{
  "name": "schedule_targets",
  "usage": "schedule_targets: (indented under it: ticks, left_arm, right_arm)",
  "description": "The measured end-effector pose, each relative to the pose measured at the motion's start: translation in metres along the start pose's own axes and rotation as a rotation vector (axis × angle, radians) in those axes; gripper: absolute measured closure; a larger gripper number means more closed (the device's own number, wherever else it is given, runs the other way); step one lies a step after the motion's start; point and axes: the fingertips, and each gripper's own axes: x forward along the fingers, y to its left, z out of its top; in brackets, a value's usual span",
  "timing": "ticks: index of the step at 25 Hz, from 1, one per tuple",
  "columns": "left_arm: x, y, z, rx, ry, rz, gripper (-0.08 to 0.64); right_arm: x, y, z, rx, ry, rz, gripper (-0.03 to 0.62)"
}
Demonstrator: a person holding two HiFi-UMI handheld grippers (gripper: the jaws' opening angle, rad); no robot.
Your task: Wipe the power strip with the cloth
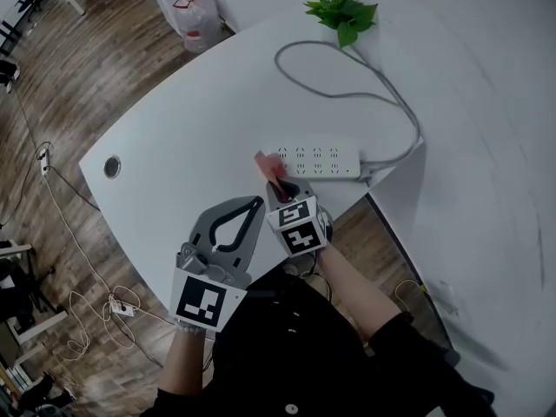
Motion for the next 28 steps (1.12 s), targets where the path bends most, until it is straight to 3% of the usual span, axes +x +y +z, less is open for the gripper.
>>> schedule_targets:
  ticks: [15, 28]
  left_arm:
    - [0.014, -0.012, 0.001, 0.009, -0.010, -0.043, 0.547]
    - [0.019, -0.026, 0.001, 0.005, -0.002, -0.078, 0.546]
  right_arm:
    - [-0.009, -0.042, -0.023, 0.112, 0.008, -0.072, 0.538]
    - [-0.038, -0.102, -0.052, 0.199, 0.013, -0.210, 0.538]
